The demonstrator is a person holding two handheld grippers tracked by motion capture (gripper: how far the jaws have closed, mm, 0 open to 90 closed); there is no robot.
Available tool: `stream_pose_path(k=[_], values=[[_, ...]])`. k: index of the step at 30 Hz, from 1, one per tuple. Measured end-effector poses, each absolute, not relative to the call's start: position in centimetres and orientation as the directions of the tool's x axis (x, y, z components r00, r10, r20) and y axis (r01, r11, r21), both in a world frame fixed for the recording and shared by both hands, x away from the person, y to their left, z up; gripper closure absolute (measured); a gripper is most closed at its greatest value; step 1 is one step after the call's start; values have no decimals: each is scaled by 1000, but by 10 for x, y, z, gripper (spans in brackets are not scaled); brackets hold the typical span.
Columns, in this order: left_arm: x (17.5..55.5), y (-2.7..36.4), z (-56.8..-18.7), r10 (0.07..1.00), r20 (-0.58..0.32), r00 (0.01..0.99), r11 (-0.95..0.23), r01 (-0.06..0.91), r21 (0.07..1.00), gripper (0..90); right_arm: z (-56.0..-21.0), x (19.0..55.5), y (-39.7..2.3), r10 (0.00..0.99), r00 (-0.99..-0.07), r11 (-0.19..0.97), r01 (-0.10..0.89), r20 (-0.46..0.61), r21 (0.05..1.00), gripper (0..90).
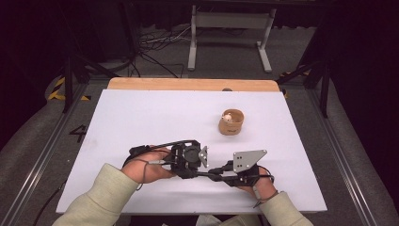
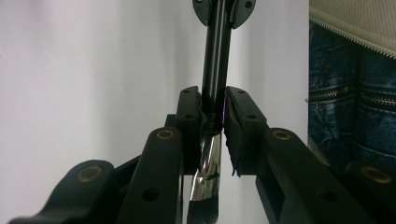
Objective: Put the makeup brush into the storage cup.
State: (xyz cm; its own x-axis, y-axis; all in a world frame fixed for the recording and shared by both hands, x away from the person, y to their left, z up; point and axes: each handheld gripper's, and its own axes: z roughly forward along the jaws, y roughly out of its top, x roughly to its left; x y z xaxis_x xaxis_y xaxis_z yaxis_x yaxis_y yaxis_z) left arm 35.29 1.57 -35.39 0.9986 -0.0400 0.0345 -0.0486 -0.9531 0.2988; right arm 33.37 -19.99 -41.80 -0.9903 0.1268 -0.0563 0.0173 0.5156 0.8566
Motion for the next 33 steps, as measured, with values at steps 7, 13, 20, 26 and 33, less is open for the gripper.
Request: stream_pose_path(k=[7, 13, 20, 26, 33], values=[[359, 26, -350, 16, 47, 999, -947, 0, 321, 579, -410, 332, -208, 146, -987, 482, 6, -73, 876, 794], [360, 37, -346, 22, 32, 999, -946, 11, 324, 567, -406, 331, -214, 156, -984, 474, -3, -87, 881, 794], [362, 47, -347, 17, 12, 1000, -952, 13, 307, 617, -404, 331, -218, 158, -982, 474, -20, -107, 880, 793], [364, 53, -347, 38, -25, 999, -947, 43, 319, 681, -405, 330, -219, 154, -981, 480, -28, -116, 877, 793], [364, 56, -346, 35, -27, 999, -945, 42, 324, 771, -406, 330, -218, 140, -982, 483, -43, -126, 875, 790]])
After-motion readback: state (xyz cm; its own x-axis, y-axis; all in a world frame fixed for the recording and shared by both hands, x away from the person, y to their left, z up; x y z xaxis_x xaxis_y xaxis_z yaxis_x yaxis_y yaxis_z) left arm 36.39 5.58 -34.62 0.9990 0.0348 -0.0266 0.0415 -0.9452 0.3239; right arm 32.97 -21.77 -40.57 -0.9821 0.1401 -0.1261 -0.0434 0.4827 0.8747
